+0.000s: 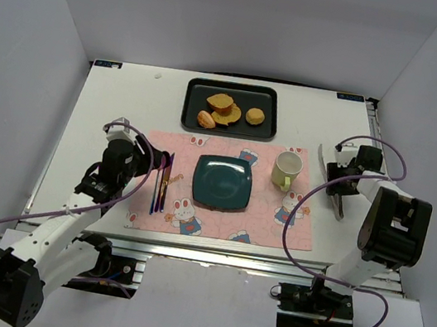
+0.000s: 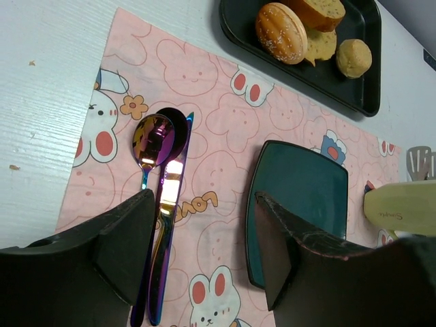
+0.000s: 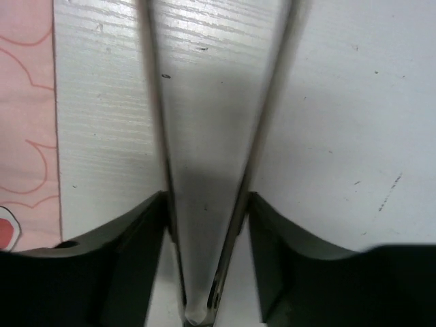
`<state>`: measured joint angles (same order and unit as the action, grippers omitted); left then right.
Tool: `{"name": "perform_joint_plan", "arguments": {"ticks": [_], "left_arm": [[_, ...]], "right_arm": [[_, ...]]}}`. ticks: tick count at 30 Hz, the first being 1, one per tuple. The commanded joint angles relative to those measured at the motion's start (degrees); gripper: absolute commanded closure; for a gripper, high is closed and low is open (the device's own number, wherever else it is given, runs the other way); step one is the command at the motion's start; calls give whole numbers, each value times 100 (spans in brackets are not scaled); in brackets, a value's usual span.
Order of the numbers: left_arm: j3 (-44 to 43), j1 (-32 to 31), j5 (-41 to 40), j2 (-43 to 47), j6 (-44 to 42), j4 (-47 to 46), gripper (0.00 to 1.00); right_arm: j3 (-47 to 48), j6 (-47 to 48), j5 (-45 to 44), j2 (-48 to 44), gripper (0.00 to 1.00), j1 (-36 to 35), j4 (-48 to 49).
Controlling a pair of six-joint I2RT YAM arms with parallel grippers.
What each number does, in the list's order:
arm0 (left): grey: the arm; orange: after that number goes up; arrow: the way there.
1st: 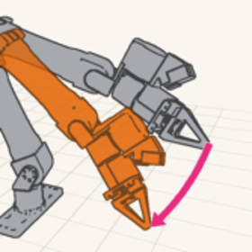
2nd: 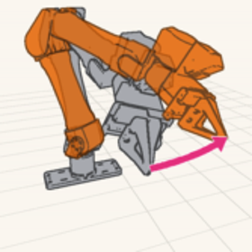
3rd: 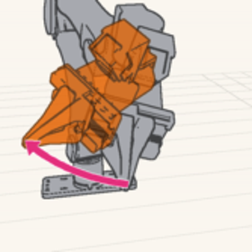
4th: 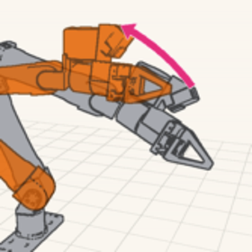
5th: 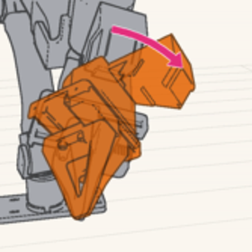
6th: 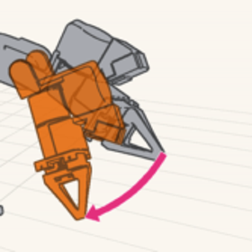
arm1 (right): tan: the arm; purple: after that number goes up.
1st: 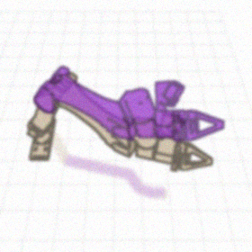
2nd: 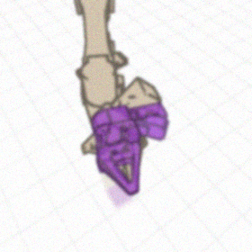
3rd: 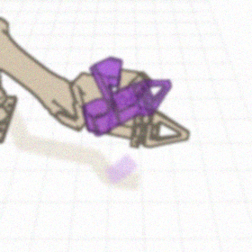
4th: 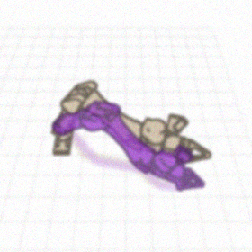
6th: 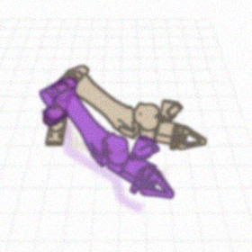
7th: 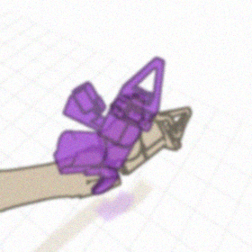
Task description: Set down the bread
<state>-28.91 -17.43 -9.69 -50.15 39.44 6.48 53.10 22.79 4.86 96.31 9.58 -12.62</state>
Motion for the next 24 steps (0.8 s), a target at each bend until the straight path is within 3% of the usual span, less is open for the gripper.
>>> {"name": "perform_joint_plan", "arguments": {"ticks": [1, 4, 5, 7, 8, 10, 11, 12, 16, 19, 24], "left_arm": [[-71, -6, -103, 164, 11, 117, 30], [-71, -6, -94, 181, 20, 117, 30], [-71, -6, -94, 181, 20, 117, 30], [-80, -6, -85, 190, 20, 125, 30], [-89, -6, -85, 190, 20, 143, 30], [-124, -6, -94, 216, 20, 178, 30], [-159, -6, -103, 268, 20, 239, 30], [-177, -6, -103, 269, 20, 248, 30], [-247, -6, -68, 252, 37, 213, 30], [-308, -6, -41, 164, 55, 161, 30], [-405, -6, -33, 58, 108, 178, 30]], "right_arm": [[-10, 138, 164, 274, 49, 26, -293], [94, 270, 391, 379, 68, 87, -486], [139, 296, 436, 406, 83, 122, -582], [200, 401, 559, 406, 90, 140, -645], [288, 472, 577, 362, 100, 140, -654], [490, 542, 926, 222, 100, 140, -864], [1065, 708, 1573, -101, 98, 114, -1300], [1271, 727, 1579, -104, 96, 70, -1417], [2545, 771, 2157, -175, 82, -298, -2084], [3416, 727, 2352, -34, 69, -833, -2429], [4225, 788, 2388, 256, 61, -1564, -2570]]}}
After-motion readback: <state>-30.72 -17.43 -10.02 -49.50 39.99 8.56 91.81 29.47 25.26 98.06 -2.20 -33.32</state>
